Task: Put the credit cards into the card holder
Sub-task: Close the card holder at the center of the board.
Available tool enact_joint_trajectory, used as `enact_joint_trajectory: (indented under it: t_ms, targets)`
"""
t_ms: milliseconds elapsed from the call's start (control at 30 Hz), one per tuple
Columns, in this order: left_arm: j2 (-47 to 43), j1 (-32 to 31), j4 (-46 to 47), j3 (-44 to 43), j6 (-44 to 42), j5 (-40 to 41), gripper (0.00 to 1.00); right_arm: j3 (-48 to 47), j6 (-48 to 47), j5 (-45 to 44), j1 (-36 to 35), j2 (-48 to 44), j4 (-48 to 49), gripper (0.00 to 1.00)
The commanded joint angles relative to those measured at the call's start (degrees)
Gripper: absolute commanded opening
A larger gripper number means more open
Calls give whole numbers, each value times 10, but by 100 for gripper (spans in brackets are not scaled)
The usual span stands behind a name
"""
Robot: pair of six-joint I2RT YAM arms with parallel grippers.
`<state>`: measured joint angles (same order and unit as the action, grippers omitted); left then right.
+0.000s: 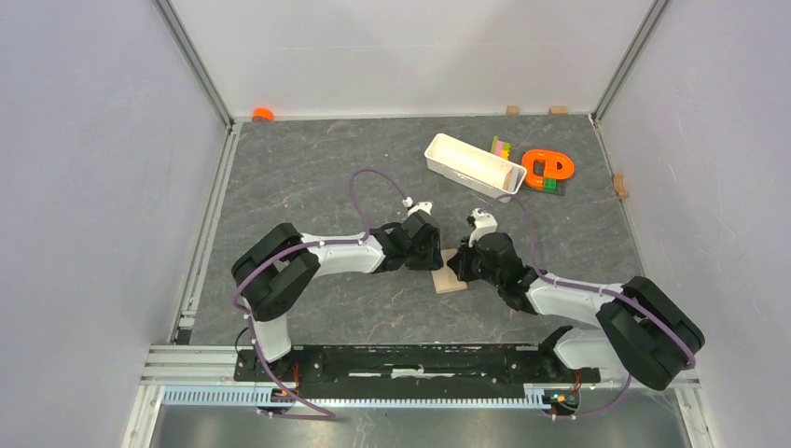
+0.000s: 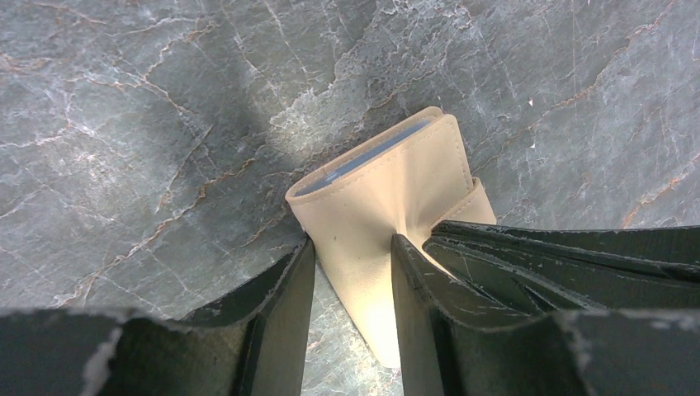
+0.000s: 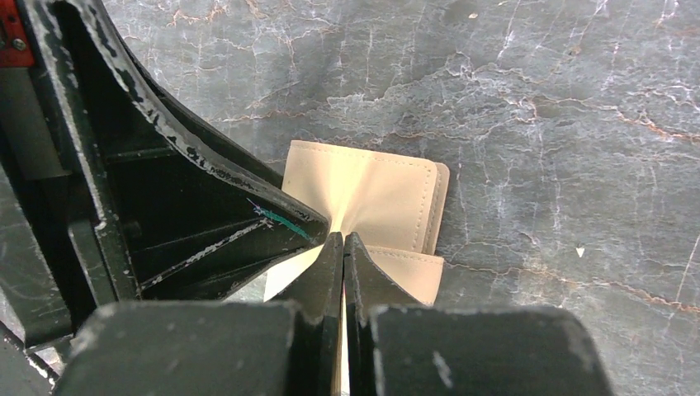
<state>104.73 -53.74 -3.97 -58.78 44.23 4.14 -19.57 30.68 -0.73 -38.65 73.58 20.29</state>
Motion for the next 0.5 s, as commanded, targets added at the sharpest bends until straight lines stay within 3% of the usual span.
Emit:
enact_joint_trajectory:
  t_ms: [0, 467]
  targets:
    - [31, -5, -46, 29, 4, -9, 46, 25, 17, 20, -14, 4, 0, 0]
    - [29, -5, -45, 31, 7, -9, 46, 138, 61, -57, -20, -42, 42, 0]
